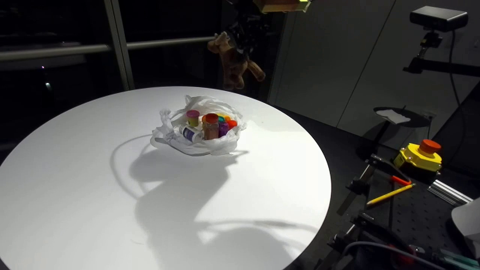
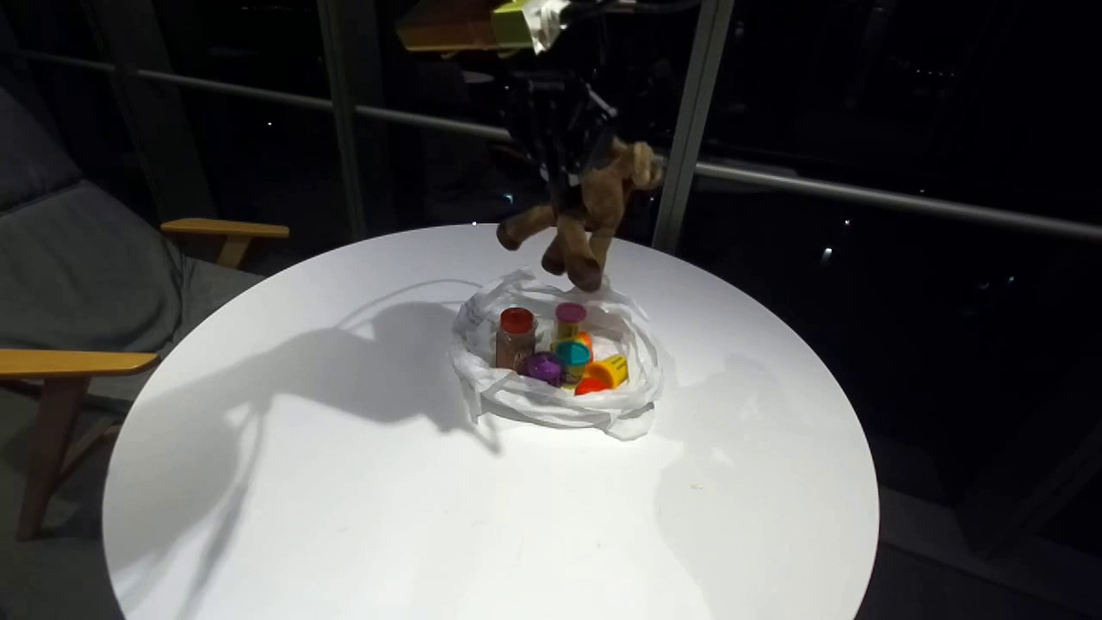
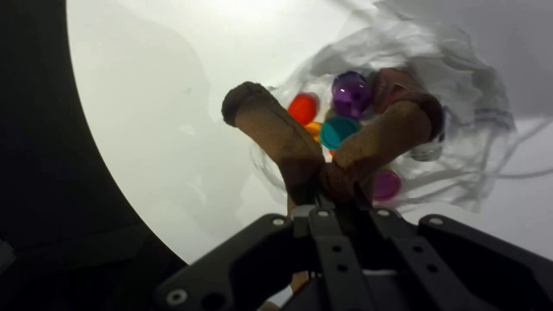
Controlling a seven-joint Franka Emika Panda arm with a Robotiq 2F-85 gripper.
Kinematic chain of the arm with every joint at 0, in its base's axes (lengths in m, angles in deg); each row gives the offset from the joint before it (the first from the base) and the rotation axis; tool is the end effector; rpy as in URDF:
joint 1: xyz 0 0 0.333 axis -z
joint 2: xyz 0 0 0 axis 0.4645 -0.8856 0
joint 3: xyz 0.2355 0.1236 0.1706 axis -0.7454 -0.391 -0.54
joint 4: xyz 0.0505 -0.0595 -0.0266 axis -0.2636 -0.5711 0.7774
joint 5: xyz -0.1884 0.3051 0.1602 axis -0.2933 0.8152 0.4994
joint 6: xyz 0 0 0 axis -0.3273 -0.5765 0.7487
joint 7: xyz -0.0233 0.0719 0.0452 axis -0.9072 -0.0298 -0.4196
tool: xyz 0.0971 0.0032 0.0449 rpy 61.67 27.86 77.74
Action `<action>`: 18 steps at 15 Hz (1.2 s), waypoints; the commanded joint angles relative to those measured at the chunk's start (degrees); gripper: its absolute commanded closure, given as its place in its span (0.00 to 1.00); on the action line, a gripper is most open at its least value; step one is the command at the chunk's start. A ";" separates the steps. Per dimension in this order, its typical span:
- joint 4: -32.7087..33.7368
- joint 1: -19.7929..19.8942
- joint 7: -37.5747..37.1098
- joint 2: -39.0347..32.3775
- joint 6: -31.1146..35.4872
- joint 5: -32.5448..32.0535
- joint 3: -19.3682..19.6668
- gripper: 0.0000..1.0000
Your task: Pick up the objects from the table and put them on the plastic
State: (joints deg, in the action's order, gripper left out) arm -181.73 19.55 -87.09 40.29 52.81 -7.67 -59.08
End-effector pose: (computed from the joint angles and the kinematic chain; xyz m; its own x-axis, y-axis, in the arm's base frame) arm 0.6231 0.0017 0.3373 0.9523 -0.2041 0.2268 -0.2355 -0.9643 0.1210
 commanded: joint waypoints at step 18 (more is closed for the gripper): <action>30.08 4.66 14.96 -28.64 -0.95 12.89 -10.21 0.96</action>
State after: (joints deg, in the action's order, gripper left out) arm -155.02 22.90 -74.67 13.78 52.74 3.46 -68.08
